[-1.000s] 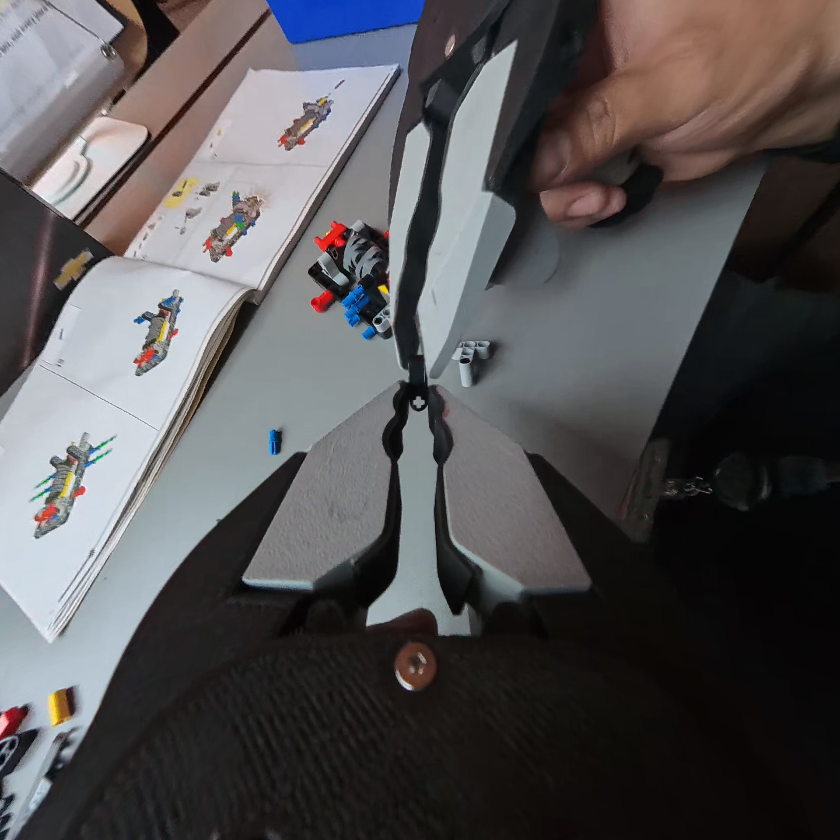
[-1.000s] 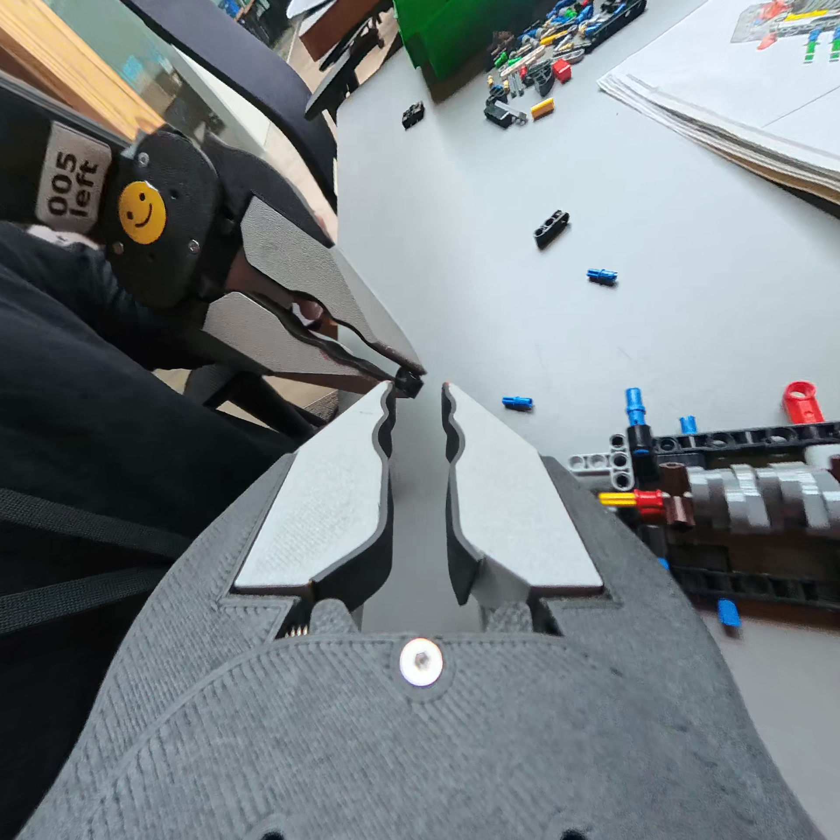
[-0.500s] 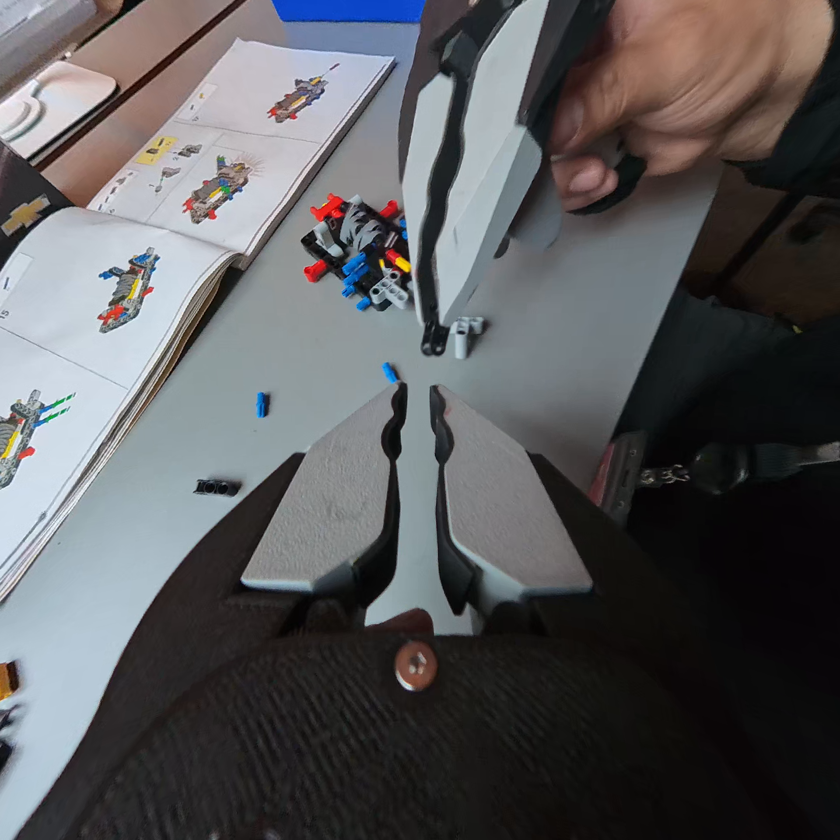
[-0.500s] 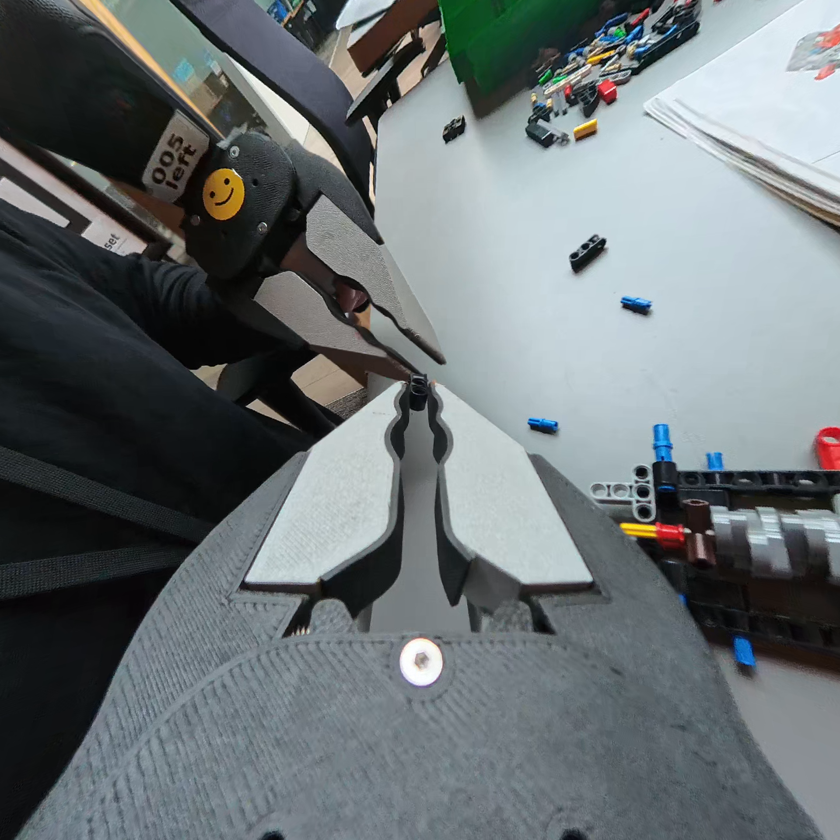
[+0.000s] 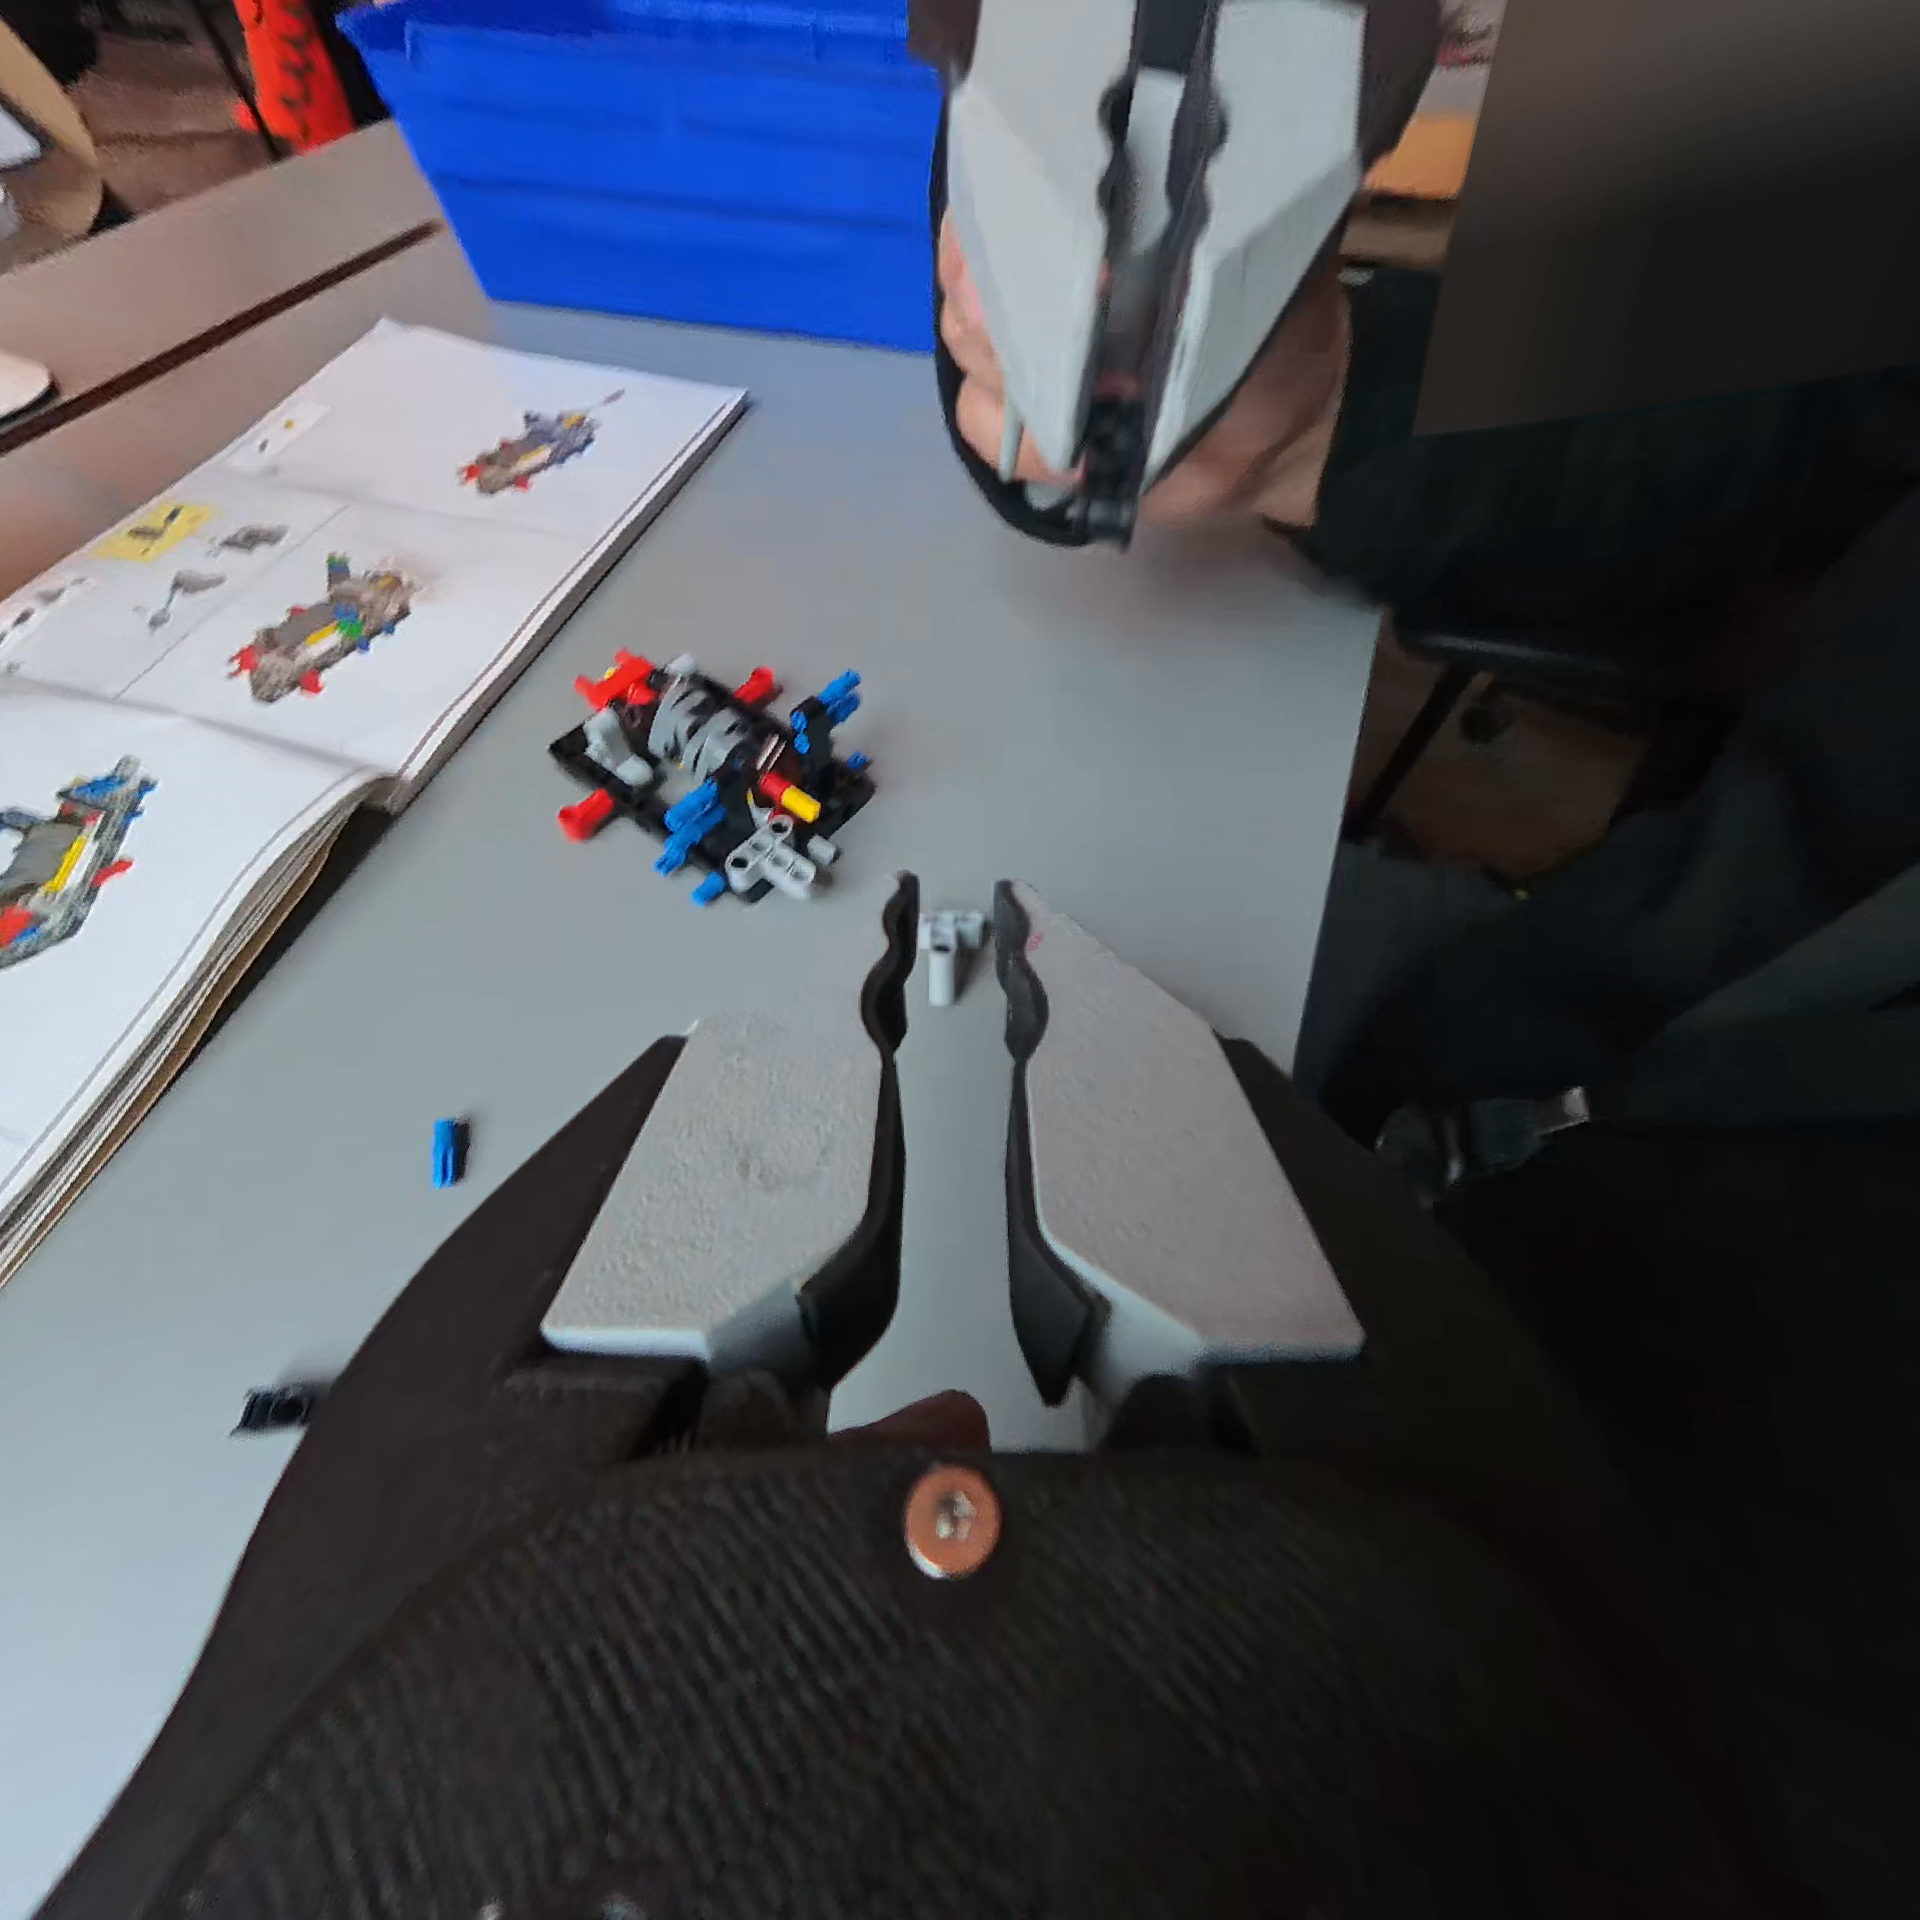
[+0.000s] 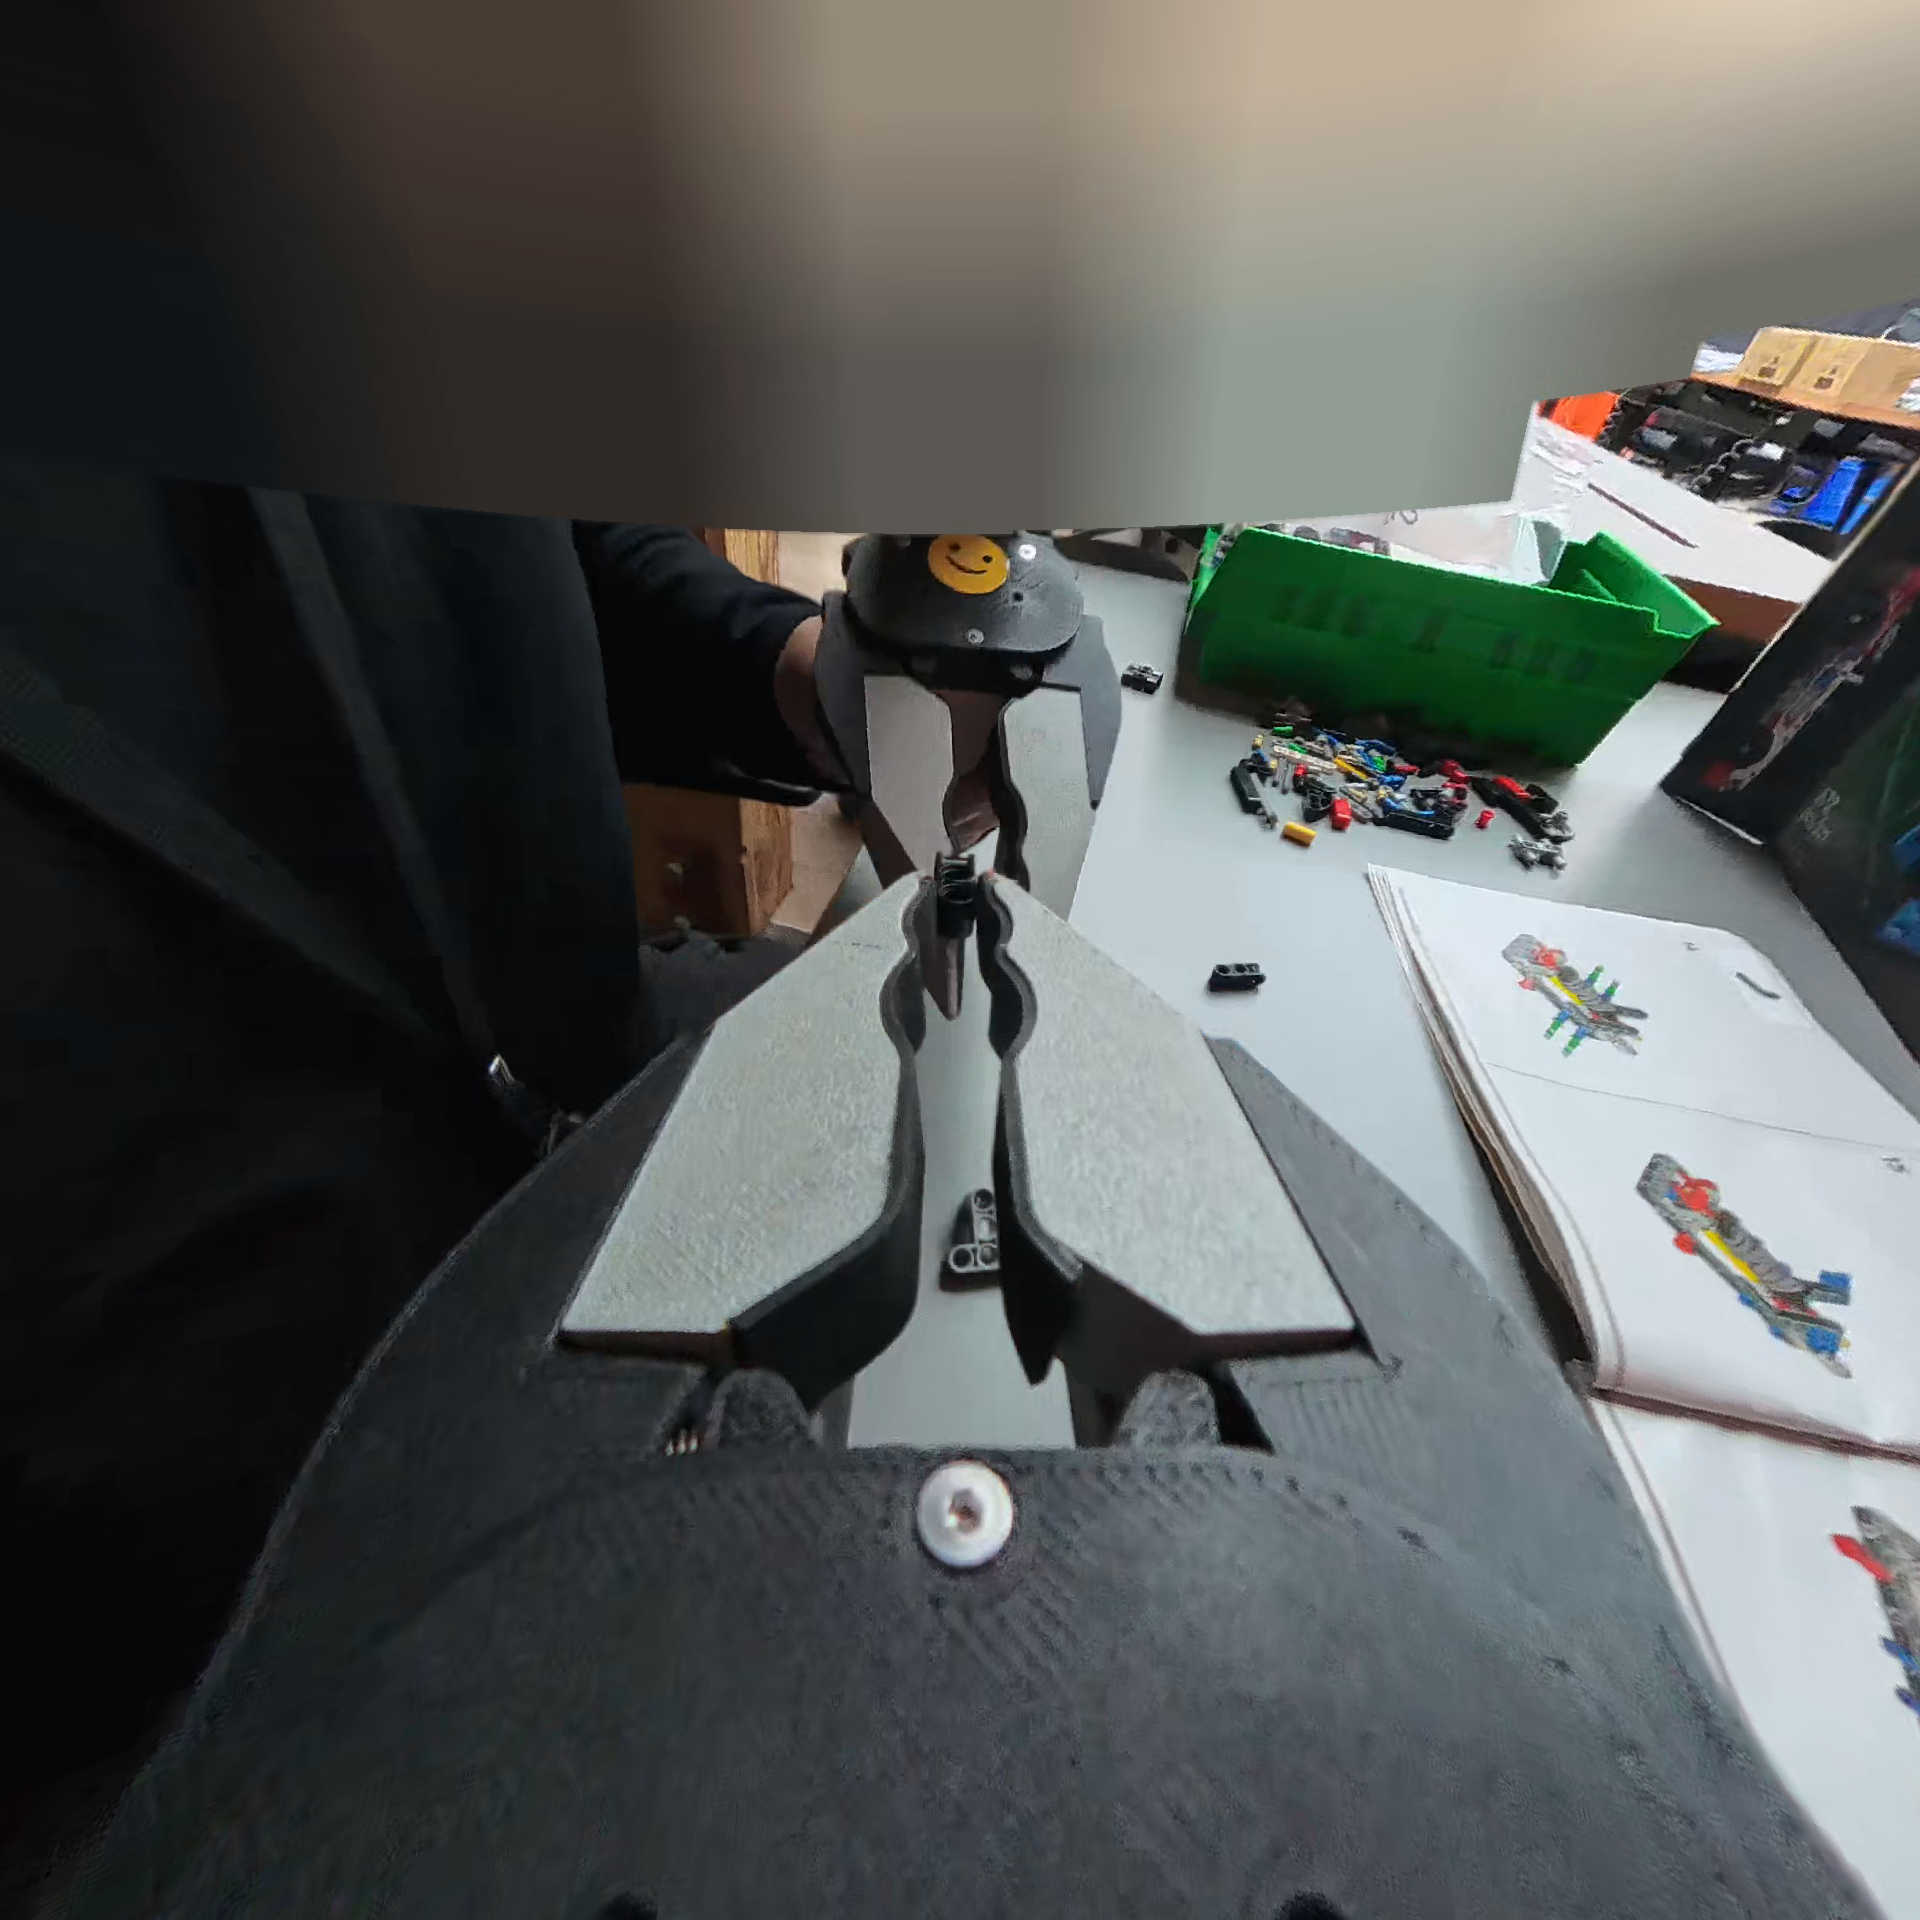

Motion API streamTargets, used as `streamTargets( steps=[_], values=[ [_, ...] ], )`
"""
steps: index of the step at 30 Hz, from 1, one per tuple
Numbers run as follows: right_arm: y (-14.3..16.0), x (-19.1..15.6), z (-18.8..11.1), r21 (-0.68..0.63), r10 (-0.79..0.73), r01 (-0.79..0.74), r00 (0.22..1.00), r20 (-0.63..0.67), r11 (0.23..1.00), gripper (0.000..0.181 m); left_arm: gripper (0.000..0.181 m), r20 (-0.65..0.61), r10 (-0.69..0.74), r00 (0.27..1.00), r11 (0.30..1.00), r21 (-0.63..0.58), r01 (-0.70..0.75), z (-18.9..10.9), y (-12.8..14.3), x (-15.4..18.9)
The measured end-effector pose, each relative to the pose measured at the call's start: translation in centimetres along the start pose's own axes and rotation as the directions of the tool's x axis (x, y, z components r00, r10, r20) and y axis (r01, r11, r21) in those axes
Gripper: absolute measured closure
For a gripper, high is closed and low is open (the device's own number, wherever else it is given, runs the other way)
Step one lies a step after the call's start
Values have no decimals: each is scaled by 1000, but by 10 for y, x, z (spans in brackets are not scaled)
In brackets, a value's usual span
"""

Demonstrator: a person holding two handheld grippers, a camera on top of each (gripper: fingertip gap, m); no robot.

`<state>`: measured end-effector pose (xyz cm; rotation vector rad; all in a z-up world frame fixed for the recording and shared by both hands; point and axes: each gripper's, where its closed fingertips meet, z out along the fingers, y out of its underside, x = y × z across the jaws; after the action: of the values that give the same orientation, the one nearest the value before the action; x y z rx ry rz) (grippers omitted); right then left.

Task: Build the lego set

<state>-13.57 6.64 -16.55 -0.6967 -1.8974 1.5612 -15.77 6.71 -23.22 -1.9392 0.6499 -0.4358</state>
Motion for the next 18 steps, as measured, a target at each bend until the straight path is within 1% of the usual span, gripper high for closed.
streamTargets(
  steps=[4, 7, 8, 10, 13, 15, 18],
  values=[
    [6, -4, 7, -92, -148, 144, 989, -30, 985, 177, 164, -84, -24, 996, 997, 75, 31, -1, -21, 13],
    [10, -9, 14, -146, -300, 292, 953, -35, 945, 177, 165, -134, -19, 991, 991, 125, 36, -3, -32, 24],
    [11, -11, 16, -167, -351, 341, 936, -34, 925, 177, 166, -134, -17, 991, 991, 126, 34, -3, -32, 24],
    [12, -12, 19, -198, -458, 442, 888, -43, 875, 177, 174, -149, -1, 989, 992, 122, 20, -4, -30, 29],
    [11, -16, 21, -234, -627, 603, 778, -40, 762, 177, 176, -151, 21, 988, 991, 134, 0, -6, -28, 32],
    [12, -16, 23, -254, -680, 652, 732, -34, 714, 177, 173, -167, 6, 986, 992, 126, 16, -6, -25, 34],
    [13, -18, 26, -257, -695, 669, 719, -14, 697, 177, 171, -194, 0, 981, 991, 134, 27, -8, -25, 38]
  ],
)
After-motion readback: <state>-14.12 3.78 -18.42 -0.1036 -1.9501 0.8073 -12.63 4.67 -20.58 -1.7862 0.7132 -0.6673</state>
